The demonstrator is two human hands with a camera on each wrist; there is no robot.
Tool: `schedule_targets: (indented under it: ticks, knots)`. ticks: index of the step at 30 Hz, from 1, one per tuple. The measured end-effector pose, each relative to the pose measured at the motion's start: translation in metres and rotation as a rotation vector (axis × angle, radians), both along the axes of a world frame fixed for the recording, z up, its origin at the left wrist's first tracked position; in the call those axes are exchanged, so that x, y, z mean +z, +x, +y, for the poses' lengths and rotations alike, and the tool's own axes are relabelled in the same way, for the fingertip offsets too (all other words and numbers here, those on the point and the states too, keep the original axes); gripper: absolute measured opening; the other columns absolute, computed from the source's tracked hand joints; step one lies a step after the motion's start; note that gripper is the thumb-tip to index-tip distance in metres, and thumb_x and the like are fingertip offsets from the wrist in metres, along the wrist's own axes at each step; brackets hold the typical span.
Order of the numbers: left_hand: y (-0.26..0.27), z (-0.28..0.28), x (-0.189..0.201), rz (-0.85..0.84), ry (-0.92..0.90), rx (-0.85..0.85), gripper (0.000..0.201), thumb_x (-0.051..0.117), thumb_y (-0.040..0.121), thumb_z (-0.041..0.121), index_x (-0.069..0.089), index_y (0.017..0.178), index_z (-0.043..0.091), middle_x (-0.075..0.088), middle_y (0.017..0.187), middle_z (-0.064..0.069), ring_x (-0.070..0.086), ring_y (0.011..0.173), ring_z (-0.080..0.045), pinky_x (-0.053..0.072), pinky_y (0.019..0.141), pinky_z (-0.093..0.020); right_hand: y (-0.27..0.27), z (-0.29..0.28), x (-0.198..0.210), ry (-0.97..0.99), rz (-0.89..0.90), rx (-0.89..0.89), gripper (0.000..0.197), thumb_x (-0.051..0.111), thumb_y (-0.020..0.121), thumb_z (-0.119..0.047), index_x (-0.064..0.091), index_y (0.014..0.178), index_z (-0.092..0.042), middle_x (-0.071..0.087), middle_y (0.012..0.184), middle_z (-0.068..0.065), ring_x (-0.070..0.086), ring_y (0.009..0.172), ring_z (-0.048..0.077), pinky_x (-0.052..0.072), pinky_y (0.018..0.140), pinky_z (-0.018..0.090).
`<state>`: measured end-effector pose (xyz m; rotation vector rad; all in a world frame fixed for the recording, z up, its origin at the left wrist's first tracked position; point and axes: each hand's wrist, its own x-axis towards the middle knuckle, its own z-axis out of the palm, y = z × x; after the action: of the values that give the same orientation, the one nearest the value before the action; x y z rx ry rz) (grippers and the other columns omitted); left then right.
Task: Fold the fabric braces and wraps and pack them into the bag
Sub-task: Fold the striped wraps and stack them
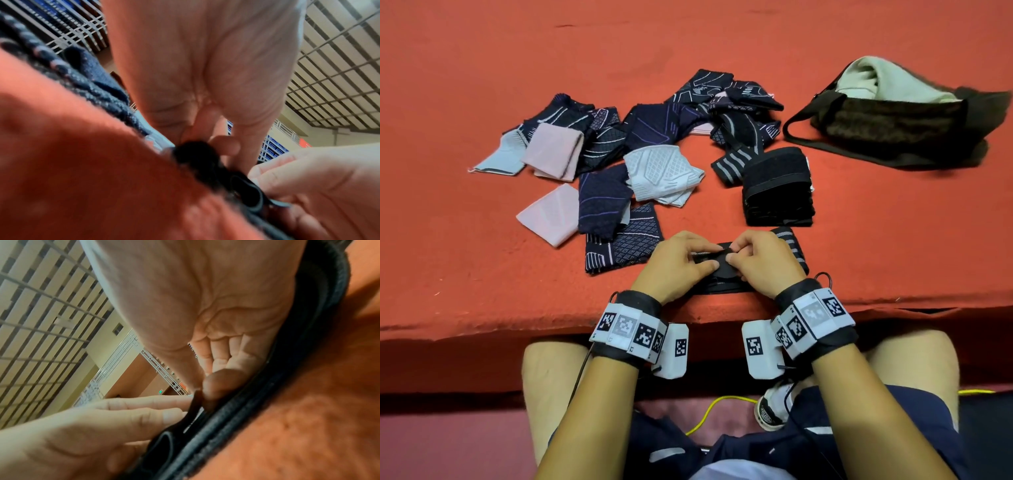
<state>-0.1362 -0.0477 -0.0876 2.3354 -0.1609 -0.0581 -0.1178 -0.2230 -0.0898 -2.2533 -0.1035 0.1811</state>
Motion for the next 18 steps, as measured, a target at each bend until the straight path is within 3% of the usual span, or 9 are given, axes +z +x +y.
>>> schedule_targets:
  ticks: [4,10,14,18]
  knots:
    - [0.0,-0.001,-0.001,-0.021,0.062,0.016,0.035,0.078,0.083,0.027,0.074,0.117,0.025,0.064,0.117,0.006,0.047,0.068,0.012,0.033,0.073,-0.003,0.0,0.004,0.0,-0.036,-0.016,-0.033,0.011,0.068,0.088,-0.02,0.06,0.079,-0.024,0.068,0.076,-0.001,0.067,0.081,0.023,0.056,0.08,0.04]
    - [0.004,-0.005,0.0,-0.01,0.135,0.063,0.037,0.082,0.079,0.031,0.073,0.115,0.024,0.06,0.114,0.004,0.049,0.079,-0.004,0.04,0.086,-0.021,-0.003,0.008,0.006,-0.13,-0.077,-0.032,0.003,0.062,0.087,-0.018,0.062,0.085,-0.019,0.062,0.076,-0.006,0.062,0.087,0.022,0.051,0.081,0.037]
    - [0.005,-0.006,0.0,0.016,0.157,0.063,0.037,0.082,0.079,0.032,0.071,0.114,0.026,0.055,0.11,0.002,0.05,0.08,-0.009,0.041,0.085,-0.024,-0.006,0.007,0.008,-0.129,-0.119,-0.025,0.013,0.069,0.085,-0.02,0.056,0.086,-0.017,0.055,0.081,-0.006,0.057,0.084,0.02,0.047,0.077,0.036]
    - [0.006,-0.007,0.0,-0.001,0.189,0.05,0.034,0.079,0.081,0.03,0.068,0.113,0.028,0.056,0.099,0.004,0.05,0.077,-0.009,0.039,0.077,-0.025,-0.008,0.015,0.013,-0.089,-0.17,0.048,0.015,0.068,0.08,-0.014,0.056,0.076,-0.022,0.061,0.071,-0.006,0.061,0.078,0.017,0.05,0.072,0.035]
